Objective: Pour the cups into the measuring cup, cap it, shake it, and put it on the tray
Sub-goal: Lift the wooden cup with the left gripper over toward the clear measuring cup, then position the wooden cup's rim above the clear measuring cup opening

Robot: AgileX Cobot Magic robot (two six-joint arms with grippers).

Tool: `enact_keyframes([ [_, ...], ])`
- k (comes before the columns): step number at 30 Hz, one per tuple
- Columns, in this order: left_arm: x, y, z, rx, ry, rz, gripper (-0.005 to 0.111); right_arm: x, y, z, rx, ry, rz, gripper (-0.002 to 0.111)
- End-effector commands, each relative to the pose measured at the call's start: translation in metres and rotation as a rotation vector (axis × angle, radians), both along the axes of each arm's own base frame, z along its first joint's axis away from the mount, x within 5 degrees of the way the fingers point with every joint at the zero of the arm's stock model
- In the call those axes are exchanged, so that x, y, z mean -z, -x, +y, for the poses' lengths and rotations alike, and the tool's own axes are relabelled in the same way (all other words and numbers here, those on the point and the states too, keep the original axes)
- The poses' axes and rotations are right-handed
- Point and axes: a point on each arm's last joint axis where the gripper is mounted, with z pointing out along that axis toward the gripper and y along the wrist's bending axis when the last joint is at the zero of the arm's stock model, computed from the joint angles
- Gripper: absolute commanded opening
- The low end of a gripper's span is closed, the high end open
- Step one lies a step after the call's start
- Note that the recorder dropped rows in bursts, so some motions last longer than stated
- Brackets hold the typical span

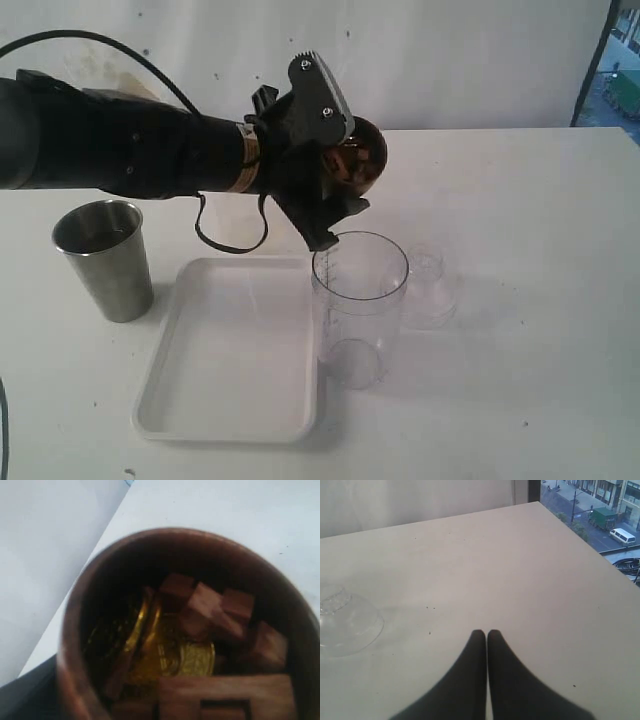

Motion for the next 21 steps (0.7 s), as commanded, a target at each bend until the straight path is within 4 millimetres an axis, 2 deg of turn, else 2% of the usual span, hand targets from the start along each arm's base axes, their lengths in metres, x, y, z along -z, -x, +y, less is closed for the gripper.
enact_keyframes([
  [1, -0.004, 0.001, -0.002, 0.029, -0.008, -0.022, 0.000, 0.001, 0.000, 0.000, 0.002, -0.002, -0.005, 0.000],
  [11, -0.009, 0.003, 0.000, 0.057, -0.043, -0.066, 0.000, 0.001, 0.000, 0.000, 0.002, -0.002, -0.005, 0.000],
  [18, -0.031, 0.010, 0.005, 0.056, -0.011, -0.104, 0.000, 0.001, 0.000, 0.000, 0.002, -0.002, -0.005, 0.000],
  [21, -0.034, 0.016, 0.009, 0.082, -0.036, -0.125, 0.000, 0.001, 0.000, 0.000, 0.002, -0.002, -0.005, 0.000],
])
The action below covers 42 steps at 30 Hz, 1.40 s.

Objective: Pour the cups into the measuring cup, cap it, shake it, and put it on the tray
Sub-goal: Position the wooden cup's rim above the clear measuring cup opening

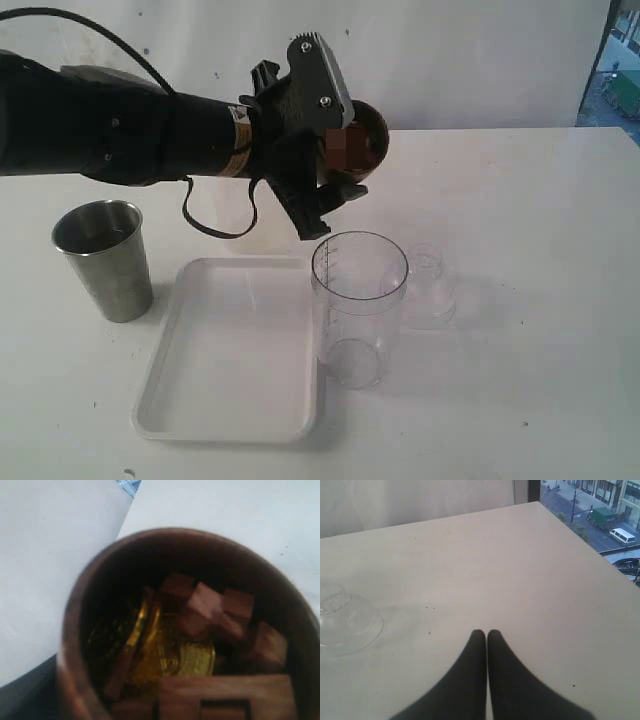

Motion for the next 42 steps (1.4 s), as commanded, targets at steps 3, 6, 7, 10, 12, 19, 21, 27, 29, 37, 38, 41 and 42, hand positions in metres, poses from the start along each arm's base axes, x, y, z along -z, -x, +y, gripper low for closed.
enact_keyframes([
  [3, -0.007, 0.017, 0.010, 0.059, -0.053, -0.044, 0.000, 0.001, 0.000, 0.000, -0.001, 0.011, -0.004, 0.000],
  [6, -0.003, 0.020, 0.014, 0.049, -0.071, -0.042, 0.000, 0.001, 0.000, 0.000, -0.001, 0.011, -0.004, 0.000],
  [7, -0.002, 0.020, 0.015, 0.043, -0.078, -0.042, 0.000, 0.001, 0.000, 0.000, -0.001, 0.011, -0.004, 0.000],
  [10, -0.001, 0.020, 0.015, 0.065, -0.105, -0.073, 0.000, 0.001, 0.000, 0.000, -0.001, 0.011, -0.004, 0.000],
  [12, -0.001, 0.020, 0.015, 0.080, -0.129, -0.102, 0.000, 0.001, 0.000, 0.000, -0.001, 0.011, -0.004, 0.000],
  [19, -0.001, 0.015, 0.019, 0.059, -0.208, -0.188, 0.000, 0.001, 0.000, 0.000, -0.001, 0.011, -0.004, 0.000],
  [21, -0.001, 0.014, 0.020, 0.049, -0.212, -0.191, 0.000, 0.001, 0.000, 0.000, -0.001, 0.011, -0.004, 0.000],
  [27, -0.002, 0.013, 0.021, -0.001, -0.175, -0.160, 0.000, 0.001, 0.000, 0.000, -0.001, 0.011, -0.004, 0.000],
  [29, -0.005, 0.015, 0.019, -0.008, -0.163, -0.156, 0.000, 0.001, 0.000, 0.000, -0.001, 0.011, -0.004, 0.000],
  [37, -0.019, 0.033, 0.005, -0.017, -0.185, -0.231, 0.000, 0.001, 0.000, 0.000, -0.001, 0.011, -0.004, 0.000],
  [38, -0.019, 0.033, 0.005, -0.016, -0.195, -0.239, 0.000, 0.001, 0.000, 0.000, -0.001, 0.011, -0.004, 0.000],
  [41, -0.017, 0.034, 0.005, -0.012, -0.203, -0.241, 0.000, 0.001, 0.000, 0.000, -0.001, 0.011, -0.004, 0.000],
  [42, -0.017, 0.034, 0.005, -0.012, -0.203, -0.241, 0.000, 0.001, 0.000, 0.000, -0.001, 0.011, -0.004, 0.000],
])
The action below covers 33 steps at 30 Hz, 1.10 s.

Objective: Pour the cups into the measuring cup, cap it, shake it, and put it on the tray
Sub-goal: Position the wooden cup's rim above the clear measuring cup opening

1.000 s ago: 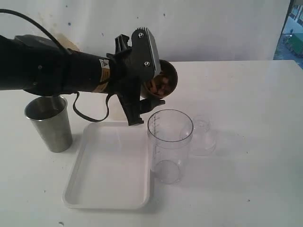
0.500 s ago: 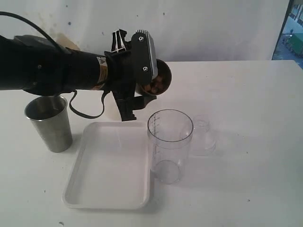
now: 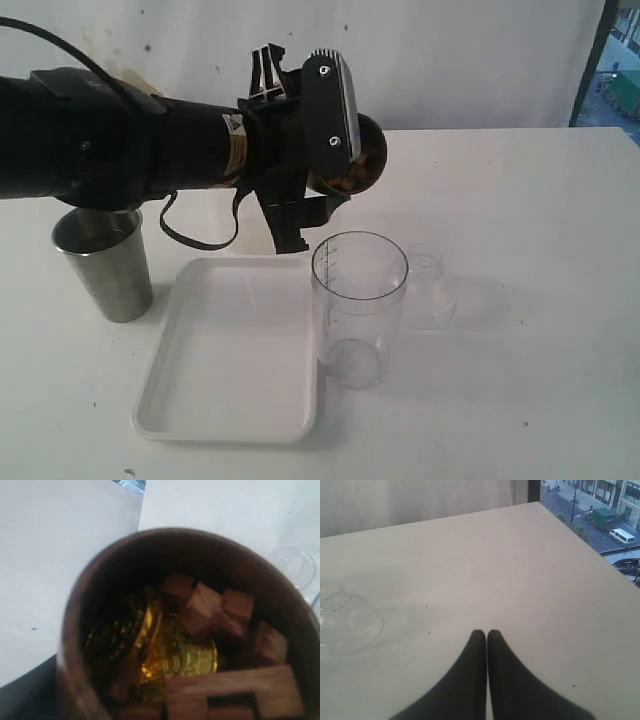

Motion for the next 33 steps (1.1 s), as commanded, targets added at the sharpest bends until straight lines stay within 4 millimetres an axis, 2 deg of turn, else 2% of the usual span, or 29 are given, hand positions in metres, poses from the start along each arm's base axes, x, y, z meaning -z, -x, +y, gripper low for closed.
enact_keyframes([
  [1, -0.004, 0.001, 0.002, -0.022, 0.006, -0.010, 0.000, 0.001, 0.000, 0.000, 0.001, 0.004, -0.005, 0.000],
  [5, -0.004, 0.002, 0.001, 0.011, -0.042, -0.055, 0.000, 0.001, 0.000, 0.000, 0.001, 0.004, -0.005, 0.000],
  [9, -0.006, 0.008, -0.006, -0.108, -0.110, -0.150, 0.000, 0.001, 0.000, 0.000, 0.001, 0.004, -0.005, 0.000],
  [12, -0.003, 0.013, -0.013, -0.052, -0.162, -0.182, 0.000, 0.001, 0.000, 0.000, 0.001, 0.004, -0.005, 0.000],
  [21, 0.000, 0.013, -0.011, -0.021, -0.233, -0.230, 0.000, 0.001, 0.000, 0.000, 0.001, 0.004, -0.005, 0.000],
  [26, 0.016, 0.018, -0.006, 0.011, -0.318, -0.234, 0.000, 0.001, 0.000, 0.000, 0.001, 0.004, -0.005, 0.000],
  [33, 0.015, 0.018, -0.006, 0.019, -0.321, -0.241, 0.000, 0.001, 0.000, 0.000, 0.001, 0.004, -0.005, 0.000],
])
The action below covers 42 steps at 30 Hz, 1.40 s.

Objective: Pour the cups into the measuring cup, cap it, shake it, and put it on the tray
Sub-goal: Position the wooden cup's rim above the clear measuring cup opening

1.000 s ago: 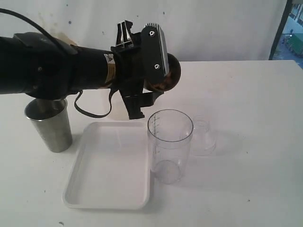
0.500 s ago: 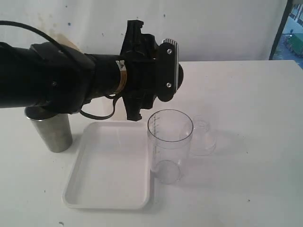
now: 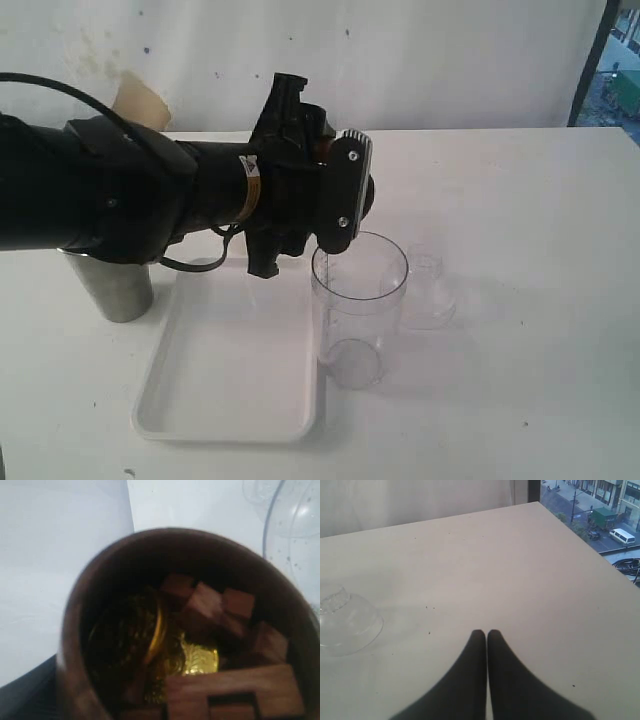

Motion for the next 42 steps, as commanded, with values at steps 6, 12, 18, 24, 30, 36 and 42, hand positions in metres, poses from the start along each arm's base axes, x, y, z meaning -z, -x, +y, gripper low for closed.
enact_keyframes([
  [6, -0.004, 0.002, -0.002, 0.016, -0.011, -0.030, 0.000, 0.001, 0.000, 0.000, 0.001, 0.004, -0.005, 0.000],
  [12, -0.005, 0.002, -0.001, 0.010, -0.017, -0.038, 0.000, 0.001, 0.000, 0.000, 0.001, 0.004, -0.005, 0.000],
  [18, -0.009, -0.001, 0.000, -0.004, -0.039, -0.076, 0.000, 0.001, 0.000, 0.000, 0.001, 0.004, -0.005, 0.000],
  [24, -0.010, 0.007, -0.009, 0.024, -0.049, -0.090, 0.000, 0.001, 0.000, 0.000, 0.001, 0.004, -0.005, 0.000],
  [30, -0.011, 0.009, -0.010, 0.037, -0.092, -0.126, 0.000, 0.001, 0.000, 0.000, 0.001, 0.004, -0.005, 0.000],
  [36, -0.011, 0.009, -0.011, 0.063, -0.126, -0.145, 0.000, 0.001, 0.000, 0.000, 0.001, 0.004, -0.005, 0.000],
  [42, -0.011, 0.012, -0.013, 0.074, -0.138, -0.156, 0.000, 0.001, 0.000, 0.000, 0.001, 0.004, -0.005, 0.000],
])
